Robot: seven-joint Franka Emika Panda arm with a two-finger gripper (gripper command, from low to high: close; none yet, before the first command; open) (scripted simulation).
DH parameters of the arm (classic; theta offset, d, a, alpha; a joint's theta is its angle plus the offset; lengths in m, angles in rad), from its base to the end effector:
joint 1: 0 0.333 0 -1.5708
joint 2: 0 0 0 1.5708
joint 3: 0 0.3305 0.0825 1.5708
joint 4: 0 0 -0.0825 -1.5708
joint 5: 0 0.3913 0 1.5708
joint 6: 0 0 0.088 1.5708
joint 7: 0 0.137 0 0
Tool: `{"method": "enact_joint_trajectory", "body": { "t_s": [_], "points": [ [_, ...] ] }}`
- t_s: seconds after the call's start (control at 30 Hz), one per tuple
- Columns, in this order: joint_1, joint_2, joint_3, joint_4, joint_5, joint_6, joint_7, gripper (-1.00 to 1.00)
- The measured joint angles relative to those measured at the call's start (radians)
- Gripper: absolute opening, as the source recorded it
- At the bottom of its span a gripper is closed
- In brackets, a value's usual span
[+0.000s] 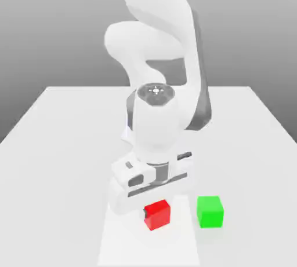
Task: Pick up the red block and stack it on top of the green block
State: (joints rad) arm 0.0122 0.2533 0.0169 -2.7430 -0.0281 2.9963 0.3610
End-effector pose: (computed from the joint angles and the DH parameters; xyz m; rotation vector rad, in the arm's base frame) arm 0.3887 0.0139 0.1201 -3.1050 0.4766 -0.0001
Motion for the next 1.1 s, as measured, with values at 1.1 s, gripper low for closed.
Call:
{"method": "enact_joint_trajectory", "body": {
  "t_s": [1.1],
  "points": [
    [0.162, -0.319, 0.184, 0.0, 0.061, -0.313, 0.932, -1.0]
  ]
}}
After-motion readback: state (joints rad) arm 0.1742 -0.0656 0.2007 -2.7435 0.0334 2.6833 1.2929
